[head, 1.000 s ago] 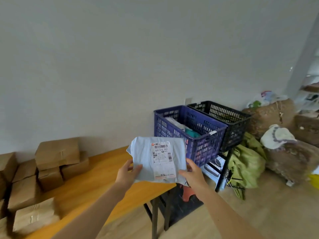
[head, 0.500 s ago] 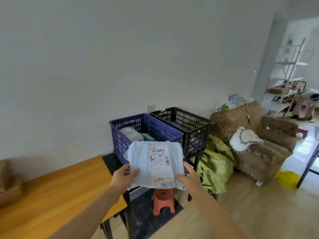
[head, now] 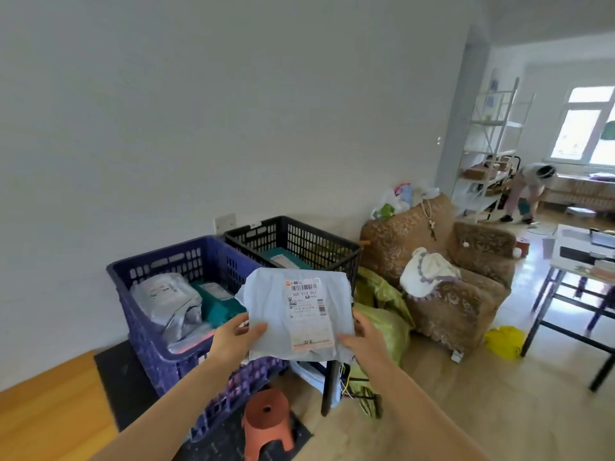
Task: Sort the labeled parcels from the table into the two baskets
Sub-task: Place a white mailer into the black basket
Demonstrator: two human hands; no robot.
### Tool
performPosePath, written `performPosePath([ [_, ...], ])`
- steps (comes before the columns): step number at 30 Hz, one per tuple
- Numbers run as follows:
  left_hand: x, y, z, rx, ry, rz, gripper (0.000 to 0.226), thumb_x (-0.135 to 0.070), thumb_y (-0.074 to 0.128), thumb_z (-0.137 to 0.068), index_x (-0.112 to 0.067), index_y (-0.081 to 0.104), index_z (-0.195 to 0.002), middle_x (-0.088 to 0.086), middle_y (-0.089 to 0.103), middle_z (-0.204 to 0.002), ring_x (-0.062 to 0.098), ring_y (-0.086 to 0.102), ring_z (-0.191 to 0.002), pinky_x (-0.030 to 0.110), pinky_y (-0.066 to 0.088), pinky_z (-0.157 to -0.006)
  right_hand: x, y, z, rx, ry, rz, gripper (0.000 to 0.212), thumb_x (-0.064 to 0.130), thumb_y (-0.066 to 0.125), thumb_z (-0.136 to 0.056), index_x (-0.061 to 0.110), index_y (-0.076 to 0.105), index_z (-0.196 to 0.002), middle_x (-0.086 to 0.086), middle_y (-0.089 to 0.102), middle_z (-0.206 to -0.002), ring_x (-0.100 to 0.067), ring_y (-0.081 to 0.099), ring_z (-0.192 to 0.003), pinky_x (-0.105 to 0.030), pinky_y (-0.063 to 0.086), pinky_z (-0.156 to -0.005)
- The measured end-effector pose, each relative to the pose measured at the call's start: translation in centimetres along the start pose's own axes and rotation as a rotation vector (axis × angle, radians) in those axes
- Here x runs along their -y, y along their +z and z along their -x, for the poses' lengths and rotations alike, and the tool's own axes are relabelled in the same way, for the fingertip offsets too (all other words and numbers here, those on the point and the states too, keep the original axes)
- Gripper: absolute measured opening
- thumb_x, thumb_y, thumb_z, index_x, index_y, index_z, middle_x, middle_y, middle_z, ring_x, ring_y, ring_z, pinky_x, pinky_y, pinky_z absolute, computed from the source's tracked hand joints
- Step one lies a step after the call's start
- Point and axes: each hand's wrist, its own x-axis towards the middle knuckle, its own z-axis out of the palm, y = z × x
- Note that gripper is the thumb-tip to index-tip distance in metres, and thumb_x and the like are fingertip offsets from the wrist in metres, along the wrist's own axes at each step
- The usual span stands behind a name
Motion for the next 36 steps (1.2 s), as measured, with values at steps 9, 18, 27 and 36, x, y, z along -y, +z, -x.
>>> performPosePath([
  [9, -2.2, 5.8, -14.0, 0.03, 0.034, 0.012, 0.016, -0.023, 0.068, -0.089, -0.025, 0.066, -0.105, -0.002, 0.072, -0.088, 0.012, 0.066, -0.074, 0.017, 0.047, -0.05, 1.5, -2.6, -13.8, 0.033, 0.005, 0.018, 0.054, 0.001, 0.063, -0.085, 0.028, 0.048, -0.129, 0.006, 0.06, -0.108, -0.012, 0.061, -0.094, -0.02, 0.049, -0.058],
  [18, -4.9, 11.6, -22.7, -0.023, 0.111, -0.031, 0.019, -0.025, 0.065, -0.091, -0.027, 0.063, -0.11, -0.006, 0.066, -0.098, 0.009, 0.062, -0.083, 0.017, 0.046, -0.056, 3.8, -5.6, -25.4, 0.046, -0.072, 0.023, 0.053, -0.005, 0.06, -0.082, 0.019, 0.051, -0.128, -0.002, 0.059, -0.12, -0.021, 0.057, -0.108, -0.034, 0.052, -0.084],
  [27, -6.1, 17.8, -30.4, -0.207, 0.049, -0.042, 0.034, -0.023, 0.066, -0.09, -0.017, 0.06, -0.123, 0.008, 0.064, -0.105, 0.018, 0.062, -0.082, 0.022, 0.048, -0.06, 4.1, -8.4, -38.5, 0.243, -0.108, 0.05, 0.055, -0.002, 0.061, -0.082, 0.025, 0.05, -0.129, 0.003, 0.057, -0.122, -0.018, 0.055, -0.112, -0.035, 0.051, -0.09],
  [36, -6.0, 21.7, -35.8, -0.399, -0.097, -0.096, 0.033, -0.018, 0.067, -0.088, -0.015, 0.06, -0.121, 0.008, 0.065, -0.105, 0.022, 0.063, -0.086, 0.023, 0.046, -0.055, 2.9, -8.7, -48.2, 0.419, -0.108, 0.077, 0.048, 0.001, 0.064, -0.083, 0.032, 0.051, -0.117, 0.004, 0.06, -0.117, -0.015, 0.059, -0.108, -0.041, 0.054, -0.092],
])
